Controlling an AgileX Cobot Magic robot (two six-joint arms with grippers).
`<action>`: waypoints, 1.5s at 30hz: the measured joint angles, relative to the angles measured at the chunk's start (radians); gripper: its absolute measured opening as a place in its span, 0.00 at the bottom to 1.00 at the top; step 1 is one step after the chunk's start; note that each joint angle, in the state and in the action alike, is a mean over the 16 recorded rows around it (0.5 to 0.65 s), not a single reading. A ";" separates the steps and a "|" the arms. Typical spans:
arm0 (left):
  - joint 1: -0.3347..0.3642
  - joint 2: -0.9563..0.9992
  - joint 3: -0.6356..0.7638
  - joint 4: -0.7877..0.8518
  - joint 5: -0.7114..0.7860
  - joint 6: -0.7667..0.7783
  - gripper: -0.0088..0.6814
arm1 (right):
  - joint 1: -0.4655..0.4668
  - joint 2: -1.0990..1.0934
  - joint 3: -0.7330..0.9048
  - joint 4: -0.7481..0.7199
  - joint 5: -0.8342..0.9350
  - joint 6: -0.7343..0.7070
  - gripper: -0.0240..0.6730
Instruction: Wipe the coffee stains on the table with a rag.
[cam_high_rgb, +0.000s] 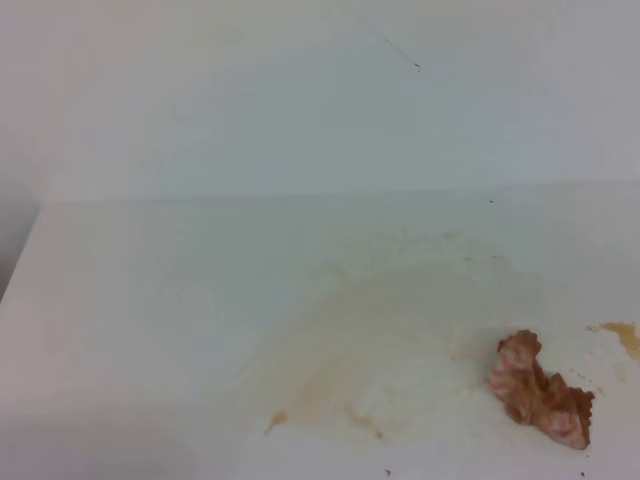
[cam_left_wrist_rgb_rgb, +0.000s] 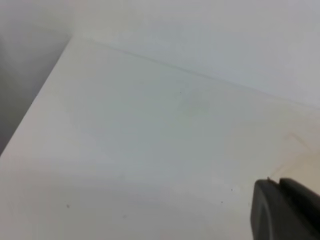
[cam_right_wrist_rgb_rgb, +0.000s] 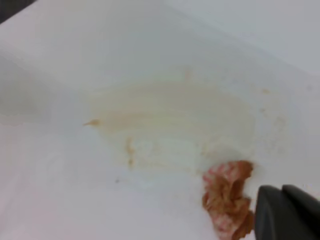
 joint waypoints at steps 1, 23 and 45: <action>0.000 0.000 0.000 0.000 0.000 0.000 0.01 | -0.008 -0.027 0.020 0.000 -0.044 0.000 0.04; 0.000 0.002 -0.008 0.000 0.000 0.000 0.01 | -0.070 -0.522 0.622 0.013 -0.800 0.000 0.04; 0.000 0.001 -0.031 0.000 -0.001 0.000 0.01 | -0.104 -0.674 0.934 0.016 -0.787 0.000 0.03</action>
